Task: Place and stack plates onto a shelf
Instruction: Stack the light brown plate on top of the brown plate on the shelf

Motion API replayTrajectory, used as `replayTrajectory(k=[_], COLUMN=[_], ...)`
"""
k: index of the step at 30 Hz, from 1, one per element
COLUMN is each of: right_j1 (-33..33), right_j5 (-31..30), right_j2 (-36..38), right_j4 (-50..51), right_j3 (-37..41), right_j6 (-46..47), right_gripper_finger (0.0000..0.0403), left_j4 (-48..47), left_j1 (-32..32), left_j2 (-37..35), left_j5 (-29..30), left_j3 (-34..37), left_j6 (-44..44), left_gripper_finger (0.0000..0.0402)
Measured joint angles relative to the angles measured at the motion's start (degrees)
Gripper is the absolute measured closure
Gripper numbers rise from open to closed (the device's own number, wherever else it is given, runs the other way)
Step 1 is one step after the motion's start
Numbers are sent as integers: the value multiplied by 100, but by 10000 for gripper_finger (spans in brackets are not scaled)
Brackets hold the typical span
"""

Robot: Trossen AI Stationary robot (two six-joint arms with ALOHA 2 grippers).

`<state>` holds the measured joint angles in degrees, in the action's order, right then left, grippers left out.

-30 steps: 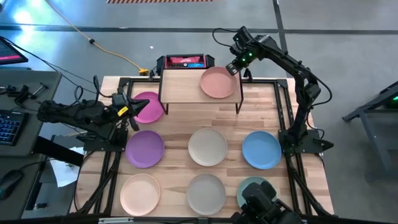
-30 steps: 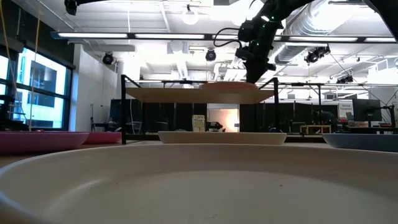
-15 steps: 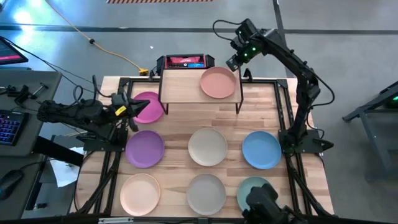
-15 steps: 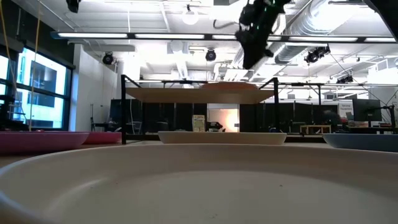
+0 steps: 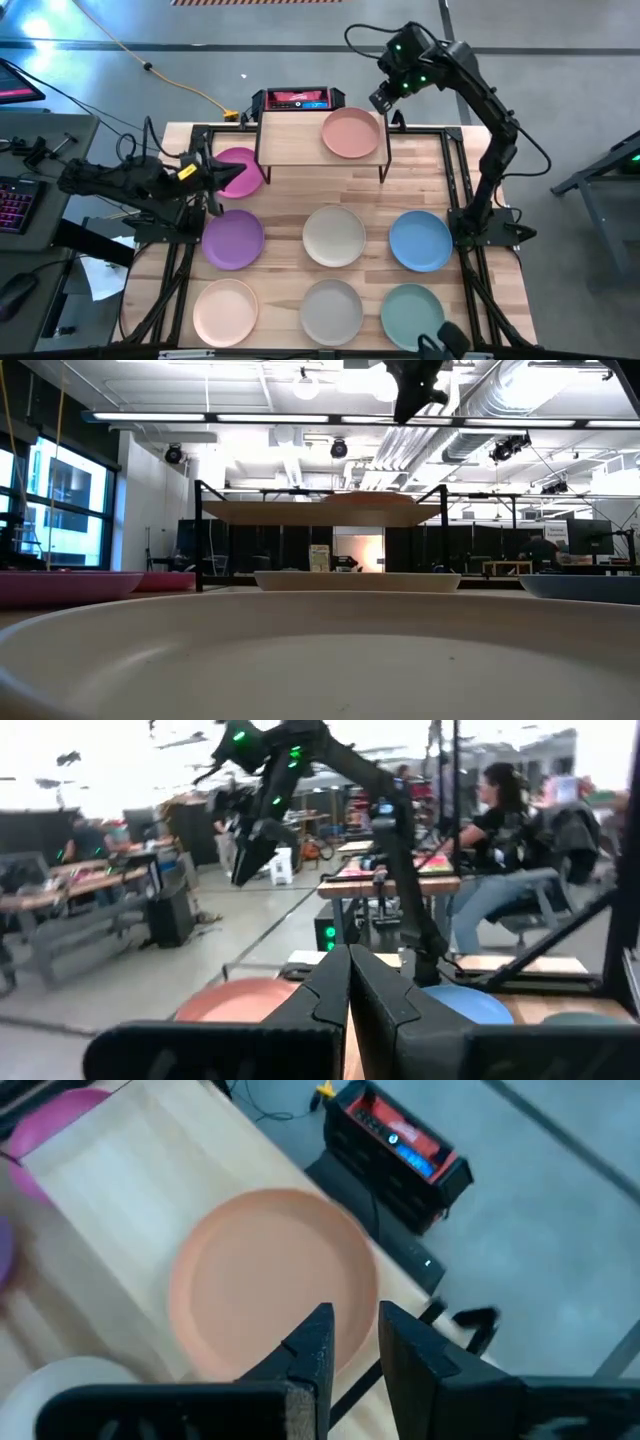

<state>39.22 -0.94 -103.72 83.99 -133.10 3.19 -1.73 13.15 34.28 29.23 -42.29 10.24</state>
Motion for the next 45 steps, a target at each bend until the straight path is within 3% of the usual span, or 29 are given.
replayTrajectory(k=[4,10,13,20,26,34,40,45], right_j1=[-163,-556,-809,-1411,-1708,-1833,-1833,-1833], right_j5=[-16,-21,-29,-407,-558,-556,-557,-511], right_j2=[9,7,7,7,4,2,0,0], right_j4=[326,364,364,412,469,472,607,607], right_j3=[-26,-26,-26,-24,-24,-24,-24,-24], right_j6=[218,533,694,742,887,878,650,367], right_gripper_finger=[341,341,341,341,341,341,341,341], left_j4=[-75,-354,-547,-821,-1841,-3492,-3579,-3568], left_j1=[-14,-201,-272,-350,-348,-19,602,1091], left_j2=[577,1451,1796,2216,2408,2828,3341,3849], left_j5=[-326,-341,-488,-1648,-2265,-2673,-2628,-2593], left_j3=[-485,-1008,-1116,-1214,-1218,-1144,-873,-830], left_j6=[600,1005,808,-136,-2072,-5534,-7940,-9382], left_gripper_finger=[399,399,399,398,364,329,329,330])
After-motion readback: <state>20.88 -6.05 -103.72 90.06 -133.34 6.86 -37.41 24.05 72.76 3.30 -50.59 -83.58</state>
